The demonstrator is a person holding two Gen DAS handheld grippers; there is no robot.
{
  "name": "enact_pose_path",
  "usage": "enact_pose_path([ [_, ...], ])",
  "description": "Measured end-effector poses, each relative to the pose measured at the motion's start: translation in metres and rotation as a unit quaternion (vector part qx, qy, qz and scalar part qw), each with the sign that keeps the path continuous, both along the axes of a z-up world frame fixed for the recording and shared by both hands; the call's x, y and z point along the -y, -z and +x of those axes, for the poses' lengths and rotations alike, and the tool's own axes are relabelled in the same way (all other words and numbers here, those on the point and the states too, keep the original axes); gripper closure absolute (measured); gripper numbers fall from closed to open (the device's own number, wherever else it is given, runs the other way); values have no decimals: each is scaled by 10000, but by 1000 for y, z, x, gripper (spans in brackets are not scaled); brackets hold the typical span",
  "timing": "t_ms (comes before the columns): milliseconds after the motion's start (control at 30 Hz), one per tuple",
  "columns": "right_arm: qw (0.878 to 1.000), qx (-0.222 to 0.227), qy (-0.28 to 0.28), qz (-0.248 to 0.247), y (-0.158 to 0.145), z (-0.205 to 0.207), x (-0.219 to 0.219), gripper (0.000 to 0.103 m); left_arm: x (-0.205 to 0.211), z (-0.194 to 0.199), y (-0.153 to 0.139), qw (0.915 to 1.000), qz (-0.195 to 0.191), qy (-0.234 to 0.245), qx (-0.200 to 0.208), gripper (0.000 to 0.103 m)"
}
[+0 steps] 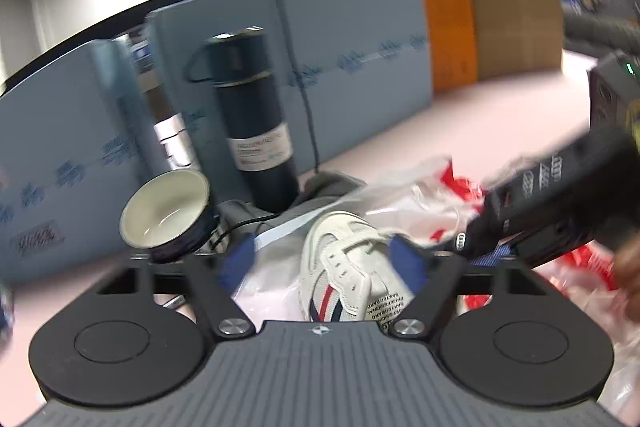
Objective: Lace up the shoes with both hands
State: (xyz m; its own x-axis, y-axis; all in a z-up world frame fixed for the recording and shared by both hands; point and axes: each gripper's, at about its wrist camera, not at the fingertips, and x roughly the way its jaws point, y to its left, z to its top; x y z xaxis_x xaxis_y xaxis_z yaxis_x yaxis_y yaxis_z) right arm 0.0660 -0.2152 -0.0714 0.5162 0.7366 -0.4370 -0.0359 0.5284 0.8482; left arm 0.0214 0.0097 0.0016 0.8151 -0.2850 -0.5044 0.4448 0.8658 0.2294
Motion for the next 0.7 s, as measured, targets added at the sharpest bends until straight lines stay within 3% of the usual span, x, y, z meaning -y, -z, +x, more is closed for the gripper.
enact_pose_path([
  [33,9990,-224,125,371,8,0,6,74,6,3,5,9998,179,89,-2,59],
  [133,9923,-639,324,1007,24,0,16,74,21,9,18,9975,571,404,-23,68],
  [267,9871,-779,375,1348,31,2,19,74,37,15,30,9930,954,691,-49,68],
  [500,9745,-1073,601,1878,48,2,24,74,52,22,42,9823,1637,865,300,68],
  [700,9757,-1031,643,1822,44,4,29,74,62,23,51,9655,2258,1050,759,67],
])
